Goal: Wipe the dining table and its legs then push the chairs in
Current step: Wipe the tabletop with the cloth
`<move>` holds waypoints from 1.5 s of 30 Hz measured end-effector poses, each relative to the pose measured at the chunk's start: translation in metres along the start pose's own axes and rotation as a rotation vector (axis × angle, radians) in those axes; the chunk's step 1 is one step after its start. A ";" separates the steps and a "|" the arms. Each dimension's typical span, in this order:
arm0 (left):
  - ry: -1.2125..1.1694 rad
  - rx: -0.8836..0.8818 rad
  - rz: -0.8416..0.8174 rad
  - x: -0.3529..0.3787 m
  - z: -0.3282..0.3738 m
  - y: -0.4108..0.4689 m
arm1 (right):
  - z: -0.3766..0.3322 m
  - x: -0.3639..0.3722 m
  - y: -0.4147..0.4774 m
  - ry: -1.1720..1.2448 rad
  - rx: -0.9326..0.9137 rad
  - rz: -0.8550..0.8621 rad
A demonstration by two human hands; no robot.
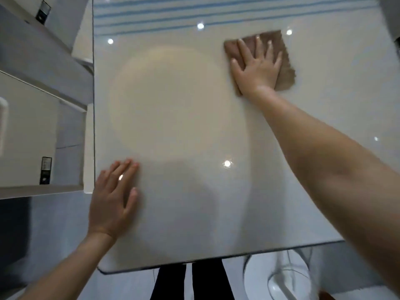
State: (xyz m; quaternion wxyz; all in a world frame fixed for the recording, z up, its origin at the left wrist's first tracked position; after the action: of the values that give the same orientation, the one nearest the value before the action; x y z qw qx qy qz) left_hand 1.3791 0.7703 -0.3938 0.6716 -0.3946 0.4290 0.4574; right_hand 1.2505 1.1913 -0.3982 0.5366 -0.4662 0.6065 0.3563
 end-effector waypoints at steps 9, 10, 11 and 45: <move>-0.001 0.009 -0.006 -0.003 0.003 -0.002 | -0.011 0.017 -0.263 0.001 -0.048 0.032; 0.005 0.009 -0.009 -0.003 0.003 -0.003 | -0.009 0.017 -0.285 -0.009 -0.037 0.022; 0.005 0.004 -0.010 -0.005 0.003 -0.003 | -0.007 0.017 -0.304 -0.016 -0.026 0.016; 0.124 0.121 -0.026 0.067 0.242 0.125 | 0.146 -0.026 0.014 0.054 -0.036 0.017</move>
State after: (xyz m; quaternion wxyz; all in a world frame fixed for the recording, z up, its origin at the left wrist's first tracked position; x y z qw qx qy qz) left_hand 1.3267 1.0459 -0.3964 0.6724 -0.3865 0.4913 0.3965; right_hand 1.2830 1.3363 -0.3985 0.5084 -0.4802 0.6182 0.3588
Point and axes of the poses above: each hand's wrist, its own y-axis towards the middle knuckle, its own x-axis out of the palm, z = x × y, the point moved 4 cm from there along y, towards the middle knuckle, and after that the axes turned 13 degrees about -x, right-handed, at the moved point
